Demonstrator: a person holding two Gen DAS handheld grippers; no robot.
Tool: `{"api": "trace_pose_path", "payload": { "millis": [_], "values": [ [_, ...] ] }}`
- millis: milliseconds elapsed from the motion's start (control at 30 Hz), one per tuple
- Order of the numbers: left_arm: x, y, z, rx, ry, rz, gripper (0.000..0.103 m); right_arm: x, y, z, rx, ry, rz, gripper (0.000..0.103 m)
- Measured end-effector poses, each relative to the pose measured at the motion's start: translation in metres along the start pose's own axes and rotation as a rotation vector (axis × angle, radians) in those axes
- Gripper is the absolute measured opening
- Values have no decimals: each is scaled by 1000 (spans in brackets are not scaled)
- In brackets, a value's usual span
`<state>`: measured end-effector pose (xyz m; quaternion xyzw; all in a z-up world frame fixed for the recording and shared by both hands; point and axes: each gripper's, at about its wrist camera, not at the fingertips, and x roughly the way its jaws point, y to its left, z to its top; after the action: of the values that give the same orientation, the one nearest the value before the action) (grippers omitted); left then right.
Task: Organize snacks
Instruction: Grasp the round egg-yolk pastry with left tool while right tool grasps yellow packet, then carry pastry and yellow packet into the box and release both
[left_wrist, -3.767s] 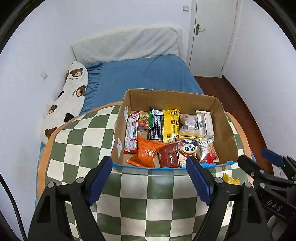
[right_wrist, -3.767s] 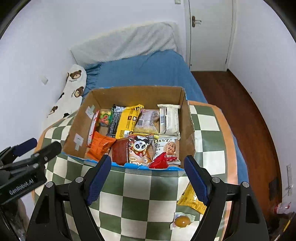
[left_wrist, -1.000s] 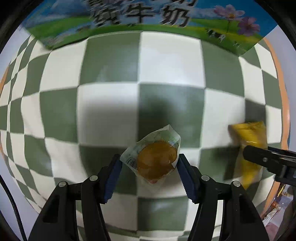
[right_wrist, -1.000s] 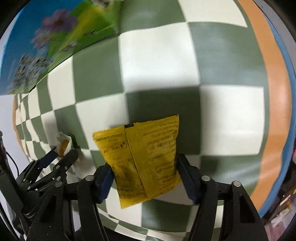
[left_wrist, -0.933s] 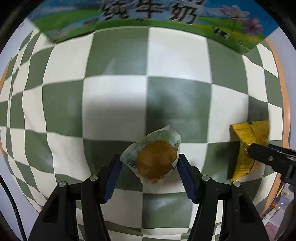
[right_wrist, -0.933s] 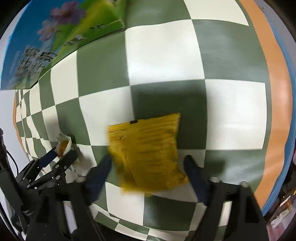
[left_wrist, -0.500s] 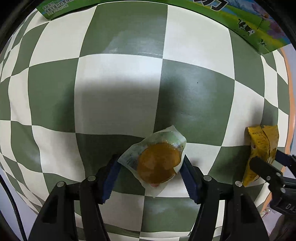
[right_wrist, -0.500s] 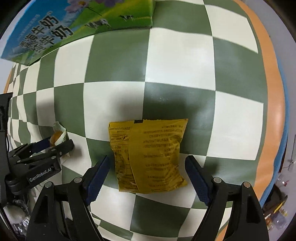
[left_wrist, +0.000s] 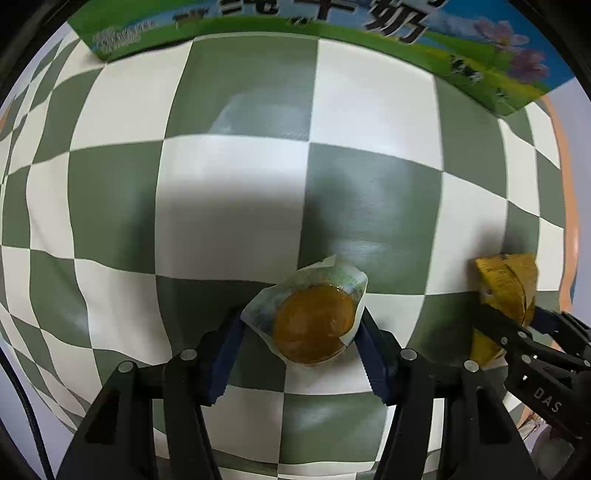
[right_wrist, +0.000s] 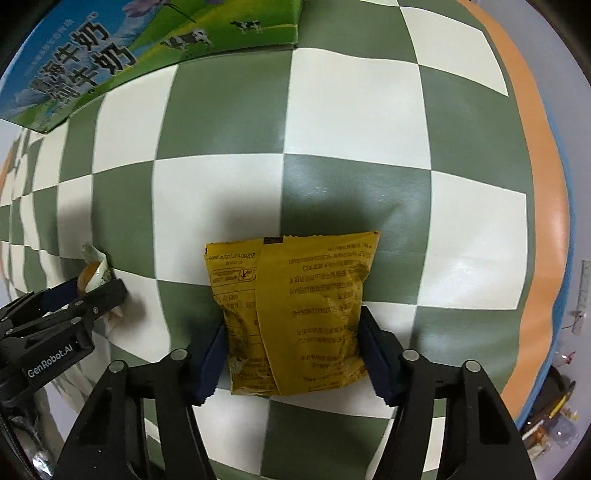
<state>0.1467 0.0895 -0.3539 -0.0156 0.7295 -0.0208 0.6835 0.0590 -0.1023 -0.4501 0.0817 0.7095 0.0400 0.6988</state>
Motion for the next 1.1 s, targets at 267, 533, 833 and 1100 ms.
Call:
{"api": "trace_pose_path", "payload": {
  "millis": [267,533,833,1100],
  "values": [
    [-35,-7,1,42,-42,-25,57,-19,-2,-5,21,-17,80,55],
    [-98,-4,16,41,-121,-108,57,-66,13,10,33,-85,181,55],
    [-189,7,75,61,-258,-210,57,-171,31,57,16,-260,320,55],
    [-193,18,186,62,-270,-154,57,-202,70,146,-13,-357,303,55]
  ]
}}
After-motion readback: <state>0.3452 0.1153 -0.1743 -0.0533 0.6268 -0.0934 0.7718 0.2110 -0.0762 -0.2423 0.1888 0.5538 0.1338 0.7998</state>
